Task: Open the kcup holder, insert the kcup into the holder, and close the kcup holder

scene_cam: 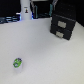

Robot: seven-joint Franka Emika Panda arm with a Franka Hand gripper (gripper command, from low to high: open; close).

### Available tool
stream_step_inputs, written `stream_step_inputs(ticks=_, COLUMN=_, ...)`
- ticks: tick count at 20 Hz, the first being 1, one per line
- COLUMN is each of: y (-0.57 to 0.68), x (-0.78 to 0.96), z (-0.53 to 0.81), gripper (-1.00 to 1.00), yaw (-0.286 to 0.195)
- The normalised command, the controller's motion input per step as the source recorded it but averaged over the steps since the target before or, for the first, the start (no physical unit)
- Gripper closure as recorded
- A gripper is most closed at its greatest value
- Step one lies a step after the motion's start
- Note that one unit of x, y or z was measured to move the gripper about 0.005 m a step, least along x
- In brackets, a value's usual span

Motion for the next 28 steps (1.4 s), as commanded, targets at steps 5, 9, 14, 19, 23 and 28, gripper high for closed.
stream_step_inputs(ticks=5, y=0.48, x=-0.19, z=0.13, gripper=-1.00, yaw=-0.155)
stream_step_inputs(ticks=9, y=0.53, x=-0.28, z=0.02, gripper=-1.00, yaw=-0.220)
stream_step_inputs(ticks=14, y=0.57, x=-0.30, z=0.00, gripper=-1.00, yaw=-0.223)
stream_step_inputs(ticks=19, y=0.54, x=-0.32, z=-0.09, gripper=-1.00, yaw=-0.214)
stream_step_inputs(ticks=23, y=0.61, x=-0.34, z=-0.11, gripper=-1.00, yaw=-0.187)
stream_step_inputs(ticks=28, y=0.69, x=-0.34, z=-0.13, gripper=-1.00, yaw=-0.166)
